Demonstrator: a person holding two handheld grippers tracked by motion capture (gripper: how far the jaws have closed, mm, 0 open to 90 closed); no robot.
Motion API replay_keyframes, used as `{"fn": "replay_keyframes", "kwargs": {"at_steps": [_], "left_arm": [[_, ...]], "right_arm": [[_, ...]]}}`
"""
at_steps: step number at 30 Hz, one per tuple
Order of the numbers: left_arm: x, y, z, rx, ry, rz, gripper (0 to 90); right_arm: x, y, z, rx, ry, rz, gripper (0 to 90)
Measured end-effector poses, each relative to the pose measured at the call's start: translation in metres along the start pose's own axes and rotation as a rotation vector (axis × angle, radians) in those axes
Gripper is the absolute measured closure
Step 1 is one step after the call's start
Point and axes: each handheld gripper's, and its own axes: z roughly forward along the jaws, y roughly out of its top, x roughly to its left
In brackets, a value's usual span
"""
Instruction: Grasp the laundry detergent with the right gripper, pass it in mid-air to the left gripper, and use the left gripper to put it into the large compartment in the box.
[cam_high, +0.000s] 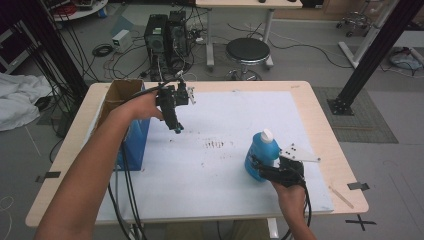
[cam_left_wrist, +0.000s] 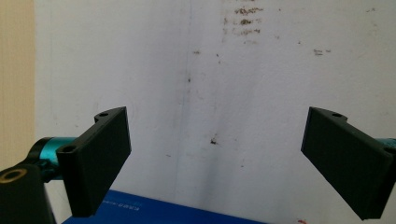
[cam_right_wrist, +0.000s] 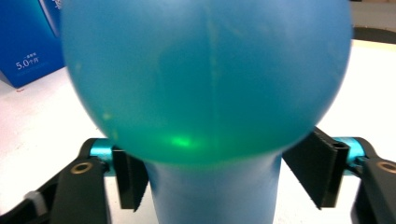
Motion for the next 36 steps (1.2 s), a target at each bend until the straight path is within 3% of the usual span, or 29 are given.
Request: {"fn": "replay_keyframes", "kwargs": {"at_steps": [15,24,28,36], "left_arm": [[-0.001,0.001,0.0,0.001,0.002,0.002,8.2],[-0.001,0.001,-0.001,0.003,0.006,0.009,8.2],[-0.002,0.002,-0.003,-0.002,0.009,-0.005,8.2],[-0.008,0.003,-0.011,-0.002,0.023,-0.016,8.2]], "right_arm": [[0.005,-0.002,-0.001,-0.022,-0.001,-0.026,42.7],[0.005,-0.001,-0.001,-0.022,0.005,-0.034,44.1],[0.001,0.004,-0.004,-0.004,0.035,-0.041,44.4],[-0.014,0.033,-0.02,0.055,0.15,-0.154,44.4]]}}
